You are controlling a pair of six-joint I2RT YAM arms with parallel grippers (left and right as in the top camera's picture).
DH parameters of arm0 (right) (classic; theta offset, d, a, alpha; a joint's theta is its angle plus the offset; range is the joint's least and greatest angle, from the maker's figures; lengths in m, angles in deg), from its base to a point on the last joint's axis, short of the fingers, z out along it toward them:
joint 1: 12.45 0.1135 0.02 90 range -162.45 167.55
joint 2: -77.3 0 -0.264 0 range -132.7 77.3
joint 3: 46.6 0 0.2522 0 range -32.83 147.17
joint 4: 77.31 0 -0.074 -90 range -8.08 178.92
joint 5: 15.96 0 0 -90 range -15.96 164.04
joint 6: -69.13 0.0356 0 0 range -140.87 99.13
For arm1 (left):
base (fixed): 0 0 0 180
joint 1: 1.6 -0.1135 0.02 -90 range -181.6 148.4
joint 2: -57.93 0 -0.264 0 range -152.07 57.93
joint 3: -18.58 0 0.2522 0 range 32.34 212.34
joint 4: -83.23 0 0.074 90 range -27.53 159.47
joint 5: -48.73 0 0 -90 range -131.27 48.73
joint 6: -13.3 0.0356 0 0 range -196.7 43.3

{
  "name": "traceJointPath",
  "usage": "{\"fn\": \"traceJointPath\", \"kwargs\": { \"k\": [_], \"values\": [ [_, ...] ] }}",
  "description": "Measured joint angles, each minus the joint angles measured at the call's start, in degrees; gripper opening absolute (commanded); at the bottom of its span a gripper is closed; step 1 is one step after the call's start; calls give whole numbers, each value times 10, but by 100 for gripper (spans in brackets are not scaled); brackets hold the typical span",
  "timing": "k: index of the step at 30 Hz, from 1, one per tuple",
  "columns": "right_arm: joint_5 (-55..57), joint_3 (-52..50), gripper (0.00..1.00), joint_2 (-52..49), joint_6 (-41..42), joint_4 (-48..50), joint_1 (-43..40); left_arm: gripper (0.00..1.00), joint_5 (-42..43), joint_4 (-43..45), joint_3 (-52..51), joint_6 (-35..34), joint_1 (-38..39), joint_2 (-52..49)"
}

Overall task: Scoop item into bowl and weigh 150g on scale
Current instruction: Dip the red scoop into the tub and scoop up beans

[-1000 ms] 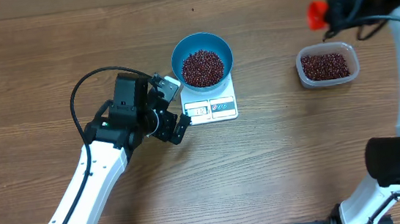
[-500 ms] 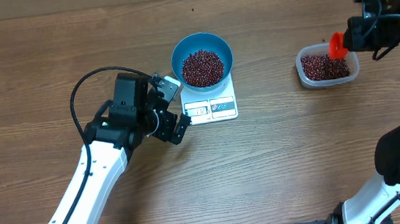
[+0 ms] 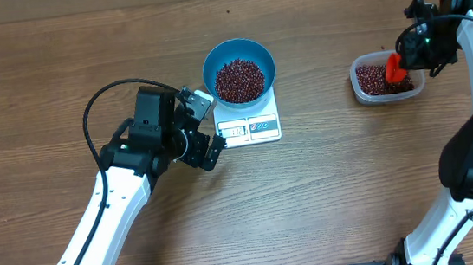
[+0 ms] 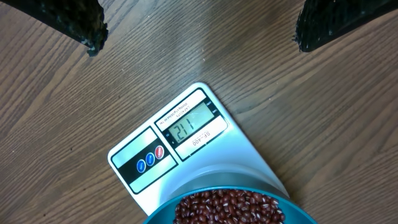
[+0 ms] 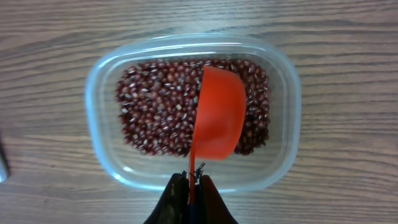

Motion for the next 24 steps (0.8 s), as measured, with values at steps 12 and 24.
{"fn": "traceJointPath", "kwargs": {
  "k": [12, 24],
  "values": [
    [14, 0, 4, -30, -4, 36, 0, 99, 0, 0, 0, 0, 0, 0],
    [-54, 0, 4, -47, -37, 14, 0, 100, 0, 0, 0, 0, 0, 0]
  ]
}}
